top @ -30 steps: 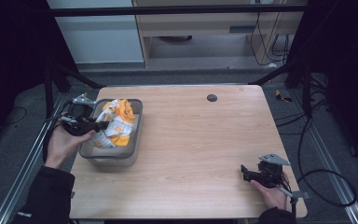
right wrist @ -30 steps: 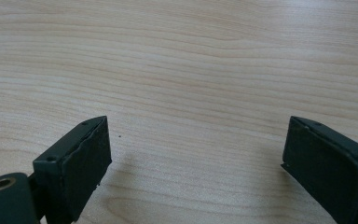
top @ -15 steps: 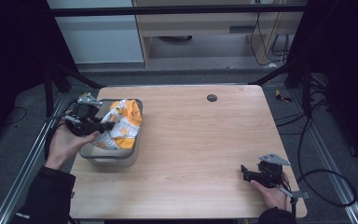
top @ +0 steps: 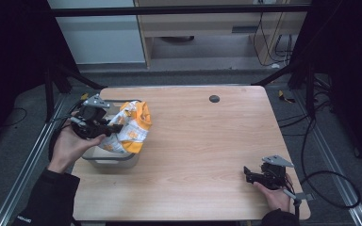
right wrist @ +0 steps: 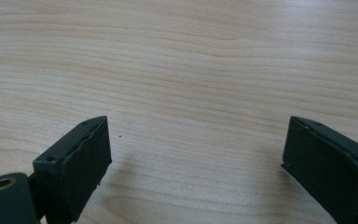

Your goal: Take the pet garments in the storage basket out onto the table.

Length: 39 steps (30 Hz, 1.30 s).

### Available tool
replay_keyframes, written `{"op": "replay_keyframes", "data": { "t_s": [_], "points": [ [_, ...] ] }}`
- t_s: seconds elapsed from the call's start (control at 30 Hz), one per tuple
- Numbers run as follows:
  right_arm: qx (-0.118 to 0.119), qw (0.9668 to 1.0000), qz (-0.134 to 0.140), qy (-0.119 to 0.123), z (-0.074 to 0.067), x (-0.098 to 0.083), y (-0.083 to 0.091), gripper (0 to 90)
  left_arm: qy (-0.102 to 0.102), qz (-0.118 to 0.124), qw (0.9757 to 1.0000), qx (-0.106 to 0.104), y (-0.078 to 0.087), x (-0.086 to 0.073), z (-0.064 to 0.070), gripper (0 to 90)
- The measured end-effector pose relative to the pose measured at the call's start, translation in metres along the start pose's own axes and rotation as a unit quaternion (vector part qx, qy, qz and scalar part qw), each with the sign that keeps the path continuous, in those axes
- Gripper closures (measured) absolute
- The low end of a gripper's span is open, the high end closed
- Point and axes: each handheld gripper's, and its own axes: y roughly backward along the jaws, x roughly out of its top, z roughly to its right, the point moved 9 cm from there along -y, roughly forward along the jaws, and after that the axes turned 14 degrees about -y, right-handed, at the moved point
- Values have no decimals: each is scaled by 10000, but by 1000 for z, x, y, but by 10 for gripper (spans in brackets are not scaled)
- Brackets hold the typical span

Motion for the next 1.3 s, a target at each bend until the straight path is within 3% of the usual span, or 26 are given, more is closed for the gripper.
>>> {"op": "replay_keyframes", "data": {
  "t_s": [0.23, 0.67, 1.3],
  "points": [
    [-7, 10000, 21, -18, 0, 0, 0, 82, -84, 39, 9999, -118, -2, 7, 10, 751],
    [0, 10000, 56, 12, 0, 1, 1, 86, -458, 112, 9984, -312, -5, 25, 36, 751],
    [7, 9997, 233, 24, -1, 4, 3, 95, -986, -51, 9924, -739, -38, 41, 75, 750]
  ]
}}
